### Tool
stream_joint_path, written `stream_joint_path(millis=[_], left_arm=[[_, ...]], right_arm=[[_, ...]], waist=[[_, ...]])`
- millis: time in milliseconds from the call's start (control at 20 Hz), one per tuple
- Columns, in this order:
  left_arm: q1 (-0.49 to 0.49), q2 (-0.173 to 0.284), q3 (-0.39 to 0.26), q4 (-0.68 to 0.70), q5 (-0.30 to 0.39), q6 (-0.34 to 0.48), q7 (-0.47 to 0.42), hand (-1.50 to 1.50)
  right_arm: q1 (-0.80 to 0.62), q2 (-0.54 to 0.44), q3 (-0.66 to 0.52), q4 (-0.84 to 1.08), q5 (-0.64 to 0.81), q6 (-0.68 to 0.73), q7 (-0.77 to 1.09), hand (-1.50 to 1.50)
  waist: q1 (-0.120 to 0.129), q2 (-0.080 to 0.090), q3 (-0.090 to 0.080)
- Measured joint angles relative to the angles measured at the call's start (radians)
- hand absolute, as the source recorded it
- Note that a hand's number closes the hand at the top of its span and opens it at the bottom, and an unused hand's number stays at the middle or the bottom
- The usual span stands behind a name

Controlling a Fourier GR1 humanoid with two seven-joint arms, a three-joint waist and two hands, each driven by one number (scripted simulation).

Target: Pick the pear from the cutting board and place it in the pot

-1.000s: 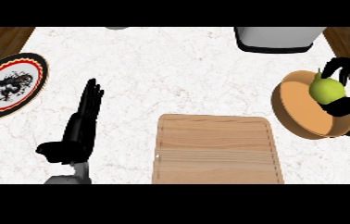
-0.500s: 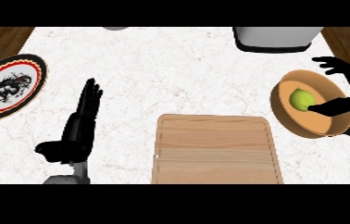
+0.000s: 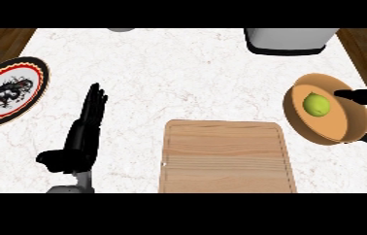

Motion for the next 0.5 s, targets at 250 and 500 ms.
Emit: stream_joint_path(millis=[250,500], left_arm=[[0.000,-0.008,-0.005,-0.003,-0.003,-0.002,-0.001,0.00],[0.005,-0.020,-0.014,0.005,-0.016,0.005,-0.014,0.00]], right_arm=[[-0.057,-0.097,-0.069,0.203,-0.063,0.003,-0.082,-1.50],[-0.073,-0.224,-0.113,0.365,-0.105,0.055,-0.199,-1.50]], waist=[[0.007,0.003,0.000],[0.010,0.005,0.001]])
